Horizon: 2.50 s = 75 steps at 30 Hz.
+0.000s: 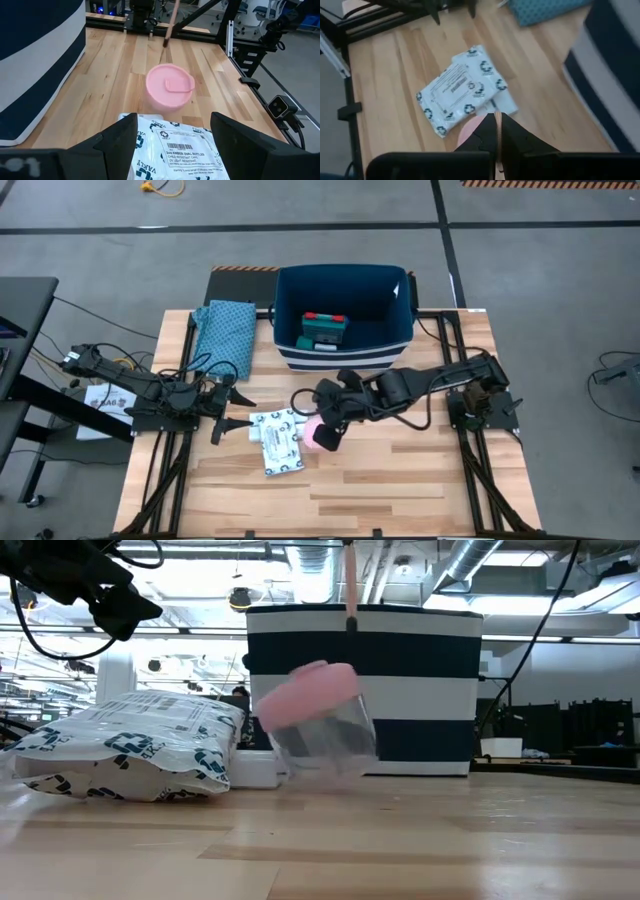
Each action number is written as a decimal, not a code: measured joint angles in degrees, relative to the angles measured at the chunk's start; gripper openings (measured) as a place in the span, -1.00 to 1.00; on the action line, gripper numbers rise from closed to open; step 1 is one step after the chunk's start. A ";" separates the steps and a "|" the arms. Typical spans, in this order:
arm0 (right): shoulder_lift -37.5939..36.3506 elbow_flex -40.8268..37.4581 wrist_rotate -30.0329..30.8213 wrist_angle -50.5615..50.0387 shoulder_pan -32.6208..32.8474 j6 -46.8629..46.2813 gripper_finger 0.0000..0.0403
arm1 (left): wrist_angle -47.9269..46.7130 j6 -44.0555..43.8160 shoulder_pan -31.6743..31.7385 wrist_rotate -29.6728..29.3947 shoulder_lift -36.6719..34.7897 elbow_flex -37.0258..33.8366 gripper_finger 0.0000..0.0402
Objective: Pick & place medical supplies in basket/bin
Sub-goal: Put the pink tumbler into the blue bin
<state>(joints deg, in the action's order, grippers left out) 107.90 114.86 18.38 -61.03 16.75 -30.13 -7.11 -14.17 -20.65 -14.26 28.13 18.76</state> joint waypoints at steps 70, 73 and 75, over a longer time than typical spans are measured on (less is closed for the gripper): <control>-11.04 20.12 -39.01 -0.25 -53.65 58.34 -1.00 | 1.70 -3.85 0.01 -19.22 -0.01 0.00 0.20; -7.61 20.12 -39.27 -5.34 -56.18 61.44 -1.00 | 1.68 -4.42 0.01 -20.59 -0.01 0.00 0.20; -5.25 20.12 -39.30 -8.17 -57.36 63.13 -1.00 | 1.68 -4.83 0.01 -20.89 0.01 0.00 0.20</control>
<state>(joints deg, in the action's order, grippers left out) 102.64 134.98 -20.92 -69.20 -40.61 33.00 -5.43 -19.01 -20.64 -35.15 28.14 18.76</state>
